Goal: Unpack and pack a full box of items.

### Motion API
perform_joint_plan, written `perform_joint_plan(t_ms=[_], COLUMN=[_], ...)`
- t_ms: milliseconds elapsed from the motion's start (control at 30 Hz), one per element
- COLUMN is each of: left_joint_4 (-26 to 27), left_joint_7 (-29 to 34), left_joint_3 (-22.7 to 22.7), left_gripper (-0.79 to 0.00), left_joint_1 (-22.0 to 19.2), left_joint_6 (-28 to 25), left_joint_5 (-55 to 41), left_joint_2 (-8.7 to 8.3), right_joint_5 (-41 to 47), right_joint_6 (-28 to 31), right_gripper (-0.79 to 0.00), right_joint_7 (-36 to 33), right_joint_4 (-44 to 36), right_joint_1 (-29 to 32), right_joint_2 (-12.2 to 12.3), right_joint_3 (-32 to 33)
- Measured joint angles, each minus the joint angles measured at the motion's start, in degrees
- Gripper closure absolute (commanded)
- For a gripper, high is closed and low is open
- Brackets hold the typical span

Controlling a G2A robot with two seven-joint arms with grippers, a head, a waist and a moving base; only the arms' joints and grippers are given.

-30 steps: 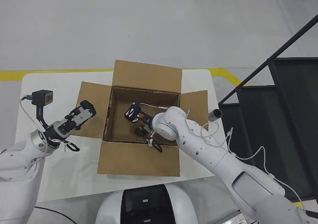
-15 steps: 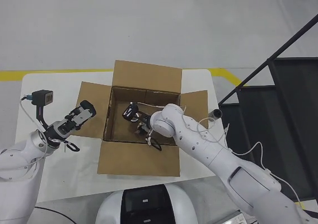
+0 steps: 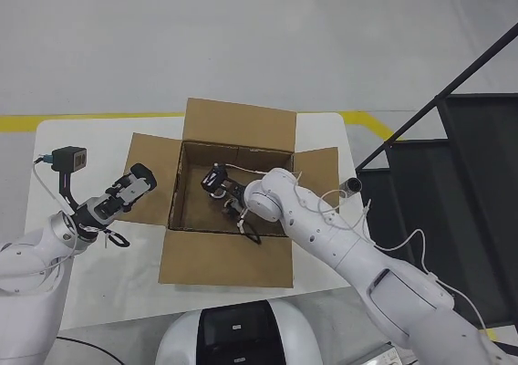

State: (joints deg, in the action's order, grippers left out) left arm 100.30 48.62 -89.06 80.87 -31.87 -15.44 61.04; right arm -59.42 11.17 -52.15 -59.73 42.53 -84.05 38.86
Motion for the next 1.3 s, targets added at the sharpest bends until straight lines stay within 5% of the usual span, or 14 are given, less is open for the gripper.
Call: perform_joint_plan(t_ms=[100,233,400,500,567,667,733,1067,1300], left_joint_4=[0.0,0.0,0.0,0.0,0.0,0.0,0.0,0.0,0.0], left_joint_7=[0.0,0.0,0.0,0.0,0.0,0.0,0.0,0.0,0.0], left_joint_3=[0.0,0.0,0.0,0.0,0.0,0.0,0.0,0.0,0.0], left_gripper=[-0.785,-0.785,-0.785,-0.785,-0.785,-0.785,-0.785,-0.785,-0.785], left_joint_1=[0.0,0.0,0.0,0.0,0.0,0.0,0.0,0.0,0.0], left_joint_6=[0.0,0.0,0.0,0.0,0.0,0.0,0.0,0.0,0.0], left_joint_5=[0.0,0.0,0.0,0.0,0.0,0.0,0.0,0.0,0.0], left_joint_2=[0.0,0.0,0.0,0.0,0.0,0.0,0.0,0.0,0.0], right_joint_5=[0.4,0.9,1.3,1.4,1.4,1.5,1.7,0.9,-2.5], right_joint_6=[-0.6,-1.2,-1.0,-1.0,-0.9,-0.8,-0.8,-1.0,-1.6], right_gripper=[-0.573,-0.776,-0.785,-0.646,-0.379,-0.228,0.0,0.0,0.0], right_joint_7=[0.1,0.1,0.7,0.9,1.1,1.2,1.1,1.6,1.0], right_joint_4=[2.1,4.7,6.4,7.3,7.8,8.4,8.8,7.8,-3.5], right_joint_1=[-1.0,-2.1,-2.7,-2.9,-2.9,-3.0,-3.0,-2.2,3.0], right_joint_2=[-0.8,-1.8,-2.7,-3.0,-3.2,-3.5,-3.6,-3.3,-0.7], right_joint_3=[-0.7,-1.7,-2.3,-2.5,-2.6,-2.6,-2.5,-0.9,3.3])
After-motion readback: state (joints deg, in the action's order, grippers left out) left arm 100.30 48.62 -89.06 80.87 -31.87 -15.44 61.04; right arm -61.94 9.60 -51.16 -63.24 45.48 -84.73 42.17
